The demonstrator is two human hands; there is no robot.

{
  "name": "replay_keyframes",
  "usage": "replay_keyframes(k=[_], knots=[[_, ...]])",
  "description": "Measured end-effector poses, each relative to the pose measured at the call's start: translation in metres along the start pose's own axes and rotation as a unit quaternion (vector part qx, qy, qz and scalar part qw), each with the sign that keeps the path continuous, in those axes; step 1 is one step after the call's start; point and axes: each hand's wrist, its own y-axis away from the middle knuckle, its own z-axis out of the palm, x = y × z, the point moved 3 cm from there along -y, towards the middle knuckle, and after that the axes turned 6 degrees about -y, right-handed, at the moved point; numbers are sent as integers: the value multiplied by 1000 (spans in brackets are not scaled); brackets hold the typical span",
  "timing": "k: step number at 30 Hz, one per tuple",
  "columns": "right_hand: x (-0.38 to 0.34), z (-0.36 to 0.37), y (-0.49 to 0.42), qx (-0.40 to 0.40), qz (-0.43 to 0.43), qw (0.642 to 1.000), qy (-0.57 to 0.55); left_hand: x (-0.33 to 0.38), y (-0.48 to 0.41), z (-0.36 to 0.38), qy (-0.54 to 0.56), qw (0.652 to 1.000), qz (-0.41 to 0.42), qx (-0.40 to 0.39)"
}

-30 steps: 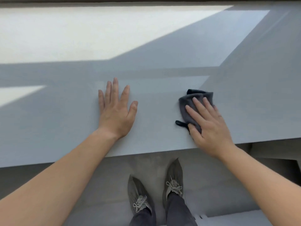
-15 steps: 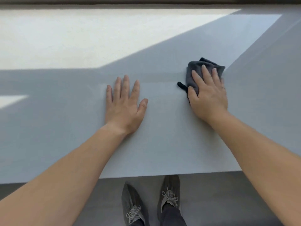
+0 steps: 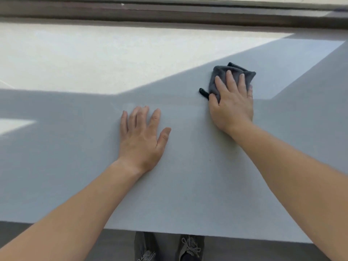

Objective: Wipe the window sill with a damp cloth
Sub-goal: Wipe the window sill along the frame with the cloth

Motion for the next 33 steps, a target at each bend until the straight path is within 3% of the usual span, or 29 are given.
replay_keyframes(k=[3, 5, 7, 10, 12, 15, 18, 20, 23, 25, 27, 30, 33], knots=[[-29, 14, 21, -48, -187, 981, 14, 7, -28, -6, 15, 1000, -4, 23], [-18, 7, 8, -64, -228, 971, 12, 9, -45, -3, 19, 1000, -6, -6], [6, -1, -25, -50, -167, 985, 15, 8, -50, 4, 1, 999, -13, -35], [28, -16, -71, -4, 10, 1000, -6, 6, -50, 8, -7, 999, -17, -45], [10, -11, -80, 15, 43, 999, -10, 6, -52, 6, 7, 998, -23, -55], [-32, 5, -63, -9, -112, 994, -11, 12, -55, -1, -28, 998, -24, -43], [-25, -1, -73, -54, -232, 971, 14, 20, -67, -8, -42, 999, -12, -2], [0, -12, -108, -50, -191, 980, 22, 23, -80, -8, -26, 1000, -1, -5], [29, -26, -145, 10, -16, 1000, 10, 30, -106, -6, 9, 1000, 11, -11], [17, -21, -149, 33, 39, 999, 12, 36, -117, -1, 16, 1000, 9, -15], [-19, -9, -145, 23, -6, 1000, 1, 40, -120, 3, -5, 1000, 6, -12], [-60, 6, -139, -15, -159, 987, 6, 39, -119, 6, -21, 1000, 7, -1], [-37, -5, -157, -30, -176, 984, 5, 38, -119, 4, -21, 1000, 13, 7]])
